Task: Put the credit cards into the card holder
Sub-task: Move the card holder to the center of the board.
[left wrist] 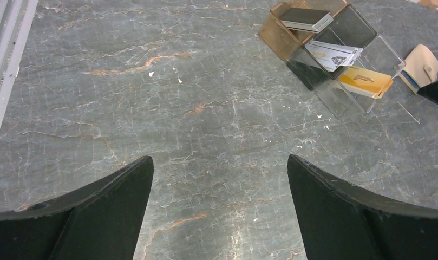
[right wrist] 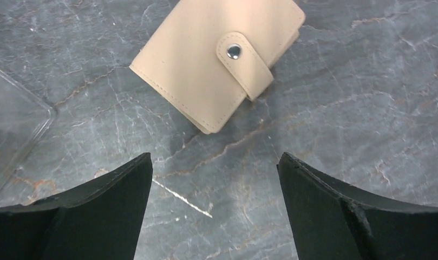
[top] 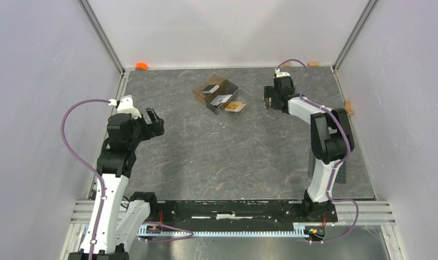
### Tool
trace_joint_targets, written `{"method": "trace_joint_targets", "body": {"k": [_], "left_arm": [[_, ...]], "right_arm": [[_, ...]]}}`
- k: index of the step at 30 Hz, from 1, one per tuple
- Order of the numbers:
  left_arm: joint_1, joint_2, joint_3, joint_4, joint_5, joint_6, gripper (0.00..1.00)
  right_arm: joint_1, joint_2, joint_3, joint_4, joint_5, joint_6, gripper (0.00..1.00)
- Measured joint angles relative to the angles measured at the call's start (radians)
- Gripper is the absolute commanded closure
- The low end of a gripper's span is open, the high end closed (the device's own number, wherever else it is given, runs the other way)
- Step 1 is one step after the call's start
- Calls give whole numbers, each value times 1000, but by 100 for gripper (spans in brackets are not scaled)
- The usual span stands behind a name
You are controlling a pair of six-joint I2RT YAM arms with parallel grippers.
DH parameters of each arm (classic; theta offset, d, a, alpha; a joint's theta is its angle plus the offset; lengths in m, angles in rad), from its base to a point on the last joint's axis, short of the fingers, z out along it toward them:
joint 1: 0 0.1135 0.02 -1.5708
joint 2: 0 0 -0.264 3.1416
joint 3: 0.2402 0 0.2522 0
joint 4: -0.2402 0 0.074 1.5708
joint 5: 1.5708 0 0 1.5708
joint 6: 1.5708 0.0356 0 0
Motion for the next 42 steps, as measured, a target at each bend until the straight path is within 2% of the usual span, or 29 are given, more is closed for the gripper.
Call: {"method": "trace_joint_targets", "body": {"k": [11,16,29,32,33,40,41,42], "left_arm": [[-9,-6,0,0,0,0,0],[-9,-6,0,0,0,0,0],[-9,-11,-6,0,0,0,0],[-9,-11,-10,-1,4,0,0],[-9,-11,-12,0,11,0,0],[-18,3,-19,0,76,0,0],[-20,8,-21,1,84,0,0],[-21,13,-22,1,98,0,0]], "right_arm": [[38,205,226,-95,99,-61,21],[38,238,268,-111,118,-64,31],[25,248,276,-130,115,-25,81],[11,242,254,-97,96,-17,98],[8,237,241,-83,88,-17,100],[-4,101,25,18,27,-32,100],[-5,72,-17,27,19,-35,95],[-5,47,-50,27,13,-36,80]]}}
